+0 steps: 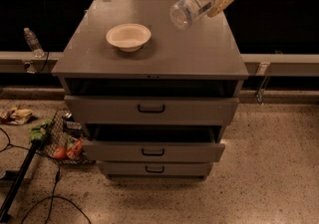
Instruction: Place blue plastic bottle upright
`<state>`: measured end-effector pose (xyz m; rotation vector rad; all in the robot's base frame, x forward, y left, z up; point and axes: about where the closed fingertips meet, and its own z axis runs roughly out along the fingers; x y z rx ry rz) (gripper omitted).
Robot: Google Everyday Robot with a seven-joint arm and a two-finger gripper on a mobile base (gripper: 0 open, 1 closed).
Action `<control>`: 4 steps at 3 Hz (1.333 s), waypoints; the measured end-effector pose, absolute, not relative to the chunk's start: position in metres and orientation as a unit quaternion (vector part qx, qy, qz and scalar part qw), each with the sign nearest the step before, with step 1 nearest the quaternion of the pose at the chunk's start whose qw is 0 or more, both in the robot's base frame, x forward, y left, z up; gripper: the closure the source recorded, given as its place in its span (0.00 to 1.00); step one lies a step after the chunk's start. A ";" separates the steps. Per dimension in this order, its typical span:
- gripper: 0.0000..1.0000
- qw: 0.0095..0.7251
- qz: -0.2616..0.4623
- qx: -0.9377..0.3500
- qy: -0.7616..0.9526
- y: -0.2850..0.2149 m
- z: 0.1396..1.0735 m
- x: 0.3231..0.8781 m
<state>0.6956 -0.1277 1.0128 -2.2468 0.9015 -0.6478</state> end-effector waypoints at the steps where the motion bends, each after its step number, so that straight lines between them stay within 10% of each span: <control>1: 1.00 0.305 -0.247 -0.861 0.325 -0.130 1.004 0.696; 4: 1.00 0.282 -0.254 -0.924 0.050 -0.099 0.984 0.748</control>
Offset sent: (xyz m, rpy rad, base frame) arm 0.0548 -0.0327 -0.0117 -0.2857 -0.1805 0.5226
